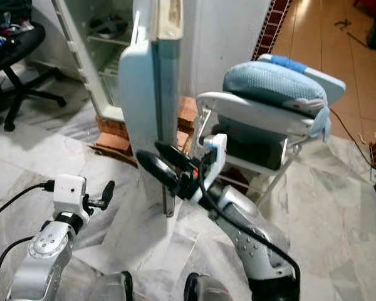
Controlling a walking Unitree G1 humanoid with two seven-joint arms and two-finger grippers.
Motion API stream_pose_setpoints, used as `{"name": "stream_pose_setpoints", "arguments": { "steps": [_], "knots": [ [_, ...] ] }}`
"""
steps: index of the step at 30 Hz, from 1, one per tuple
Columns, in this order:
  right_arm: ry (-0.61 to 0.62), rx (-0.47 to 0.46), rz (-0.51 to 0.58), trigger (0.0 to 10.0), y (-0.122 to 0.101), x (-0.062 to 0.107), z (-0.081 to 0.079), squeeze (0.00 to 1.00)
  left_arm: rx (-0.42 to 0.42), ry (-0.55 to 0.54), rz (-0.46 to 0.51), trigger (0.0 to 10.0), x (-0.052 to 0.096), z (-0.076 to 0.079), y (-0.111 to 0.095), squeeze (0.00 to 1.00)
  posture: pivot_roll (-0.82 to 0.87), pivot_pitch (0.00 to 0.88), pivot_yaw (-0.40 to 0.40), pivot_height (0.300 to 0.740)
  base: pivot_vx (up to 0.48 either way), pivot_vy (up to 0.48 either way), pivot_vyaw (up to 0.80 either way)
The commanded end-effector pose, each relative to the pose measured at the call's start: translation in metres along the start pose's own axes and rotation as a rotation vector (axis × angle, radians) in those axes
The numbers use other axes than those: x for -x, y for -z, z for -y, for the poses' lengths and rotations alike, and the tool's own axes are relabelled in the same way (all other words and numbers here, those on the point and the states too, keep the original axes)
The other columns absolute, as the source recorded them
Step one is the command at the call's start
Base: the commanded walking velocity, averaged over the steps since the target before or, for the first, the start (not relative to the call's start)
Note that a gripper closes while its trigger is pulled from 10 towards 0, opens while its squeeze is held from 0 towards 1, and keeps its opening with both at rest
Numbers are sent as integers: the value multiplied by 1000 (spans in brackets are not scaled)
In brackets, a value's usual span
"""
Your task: Restocking fridge
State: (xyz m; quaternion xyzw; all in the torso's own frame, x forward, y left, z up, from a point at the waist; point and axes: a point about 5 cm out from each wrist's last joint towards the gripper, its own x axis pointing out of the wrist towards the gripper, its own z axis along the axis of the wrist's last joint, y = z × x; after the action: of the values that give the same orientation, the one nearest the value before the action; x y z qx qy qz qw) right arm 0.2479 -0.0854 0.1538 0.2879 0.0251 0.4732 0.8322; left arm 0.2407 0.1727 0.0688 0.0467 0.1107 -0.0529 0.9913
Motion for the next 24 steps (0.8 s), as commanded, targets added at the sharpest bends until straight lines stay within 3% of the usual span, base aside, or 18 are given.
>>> {"name": "stream_pose_setpoints", "arguments": {
  "steps": [1,2,3,4,7,10,17,20,24],
  "knots": [
    [38,19,-46,10000,7,4,4,0,4,-6,-15,10000,1,-2,3,0,78,139,-39,740,0,0,0],
    [77,63,-99,10000,13,9,9,0,4,-2,-21,10000,1,-2,3,0,77,139,-39,740,0,0,0],
    [151,165,-186,10000,22,16,20,0,5,32,-37,10000,1,0,5,0,75,137,-40,740,0,0,0],
    [194,213,-201,10000,23,18,26,0,1,55,-42,10000,0,1,6,0,76,137,-42,740,0,0,0],
    [263,244,-203,10000,24,21,37,0,-30,163,-67,10000,-5,8,7,0,74,134,-44,740,0,0,0],
    [315,257,-147,10000,17,17,40,0,-92,262,-82,10000,-17,13,3,0,65,127,-44,740,0,0,0],
    [409,335,-57,10000,6,8,44,0,-231,287,-39,10000,-34,14,-8,0,51,117,-43,740,0,0,0],
    [486,394,-13,10000,0,1,50,0,-215,298,-31,10000,-39,15,-12,0,40,115,-42,740,0,0,0],
    [561,474,15,10000,-9,-16,61,0,-205,258,-51,10000,-30,12,-1,0,46,113,-45,740,0,0,0]
  ]
}}
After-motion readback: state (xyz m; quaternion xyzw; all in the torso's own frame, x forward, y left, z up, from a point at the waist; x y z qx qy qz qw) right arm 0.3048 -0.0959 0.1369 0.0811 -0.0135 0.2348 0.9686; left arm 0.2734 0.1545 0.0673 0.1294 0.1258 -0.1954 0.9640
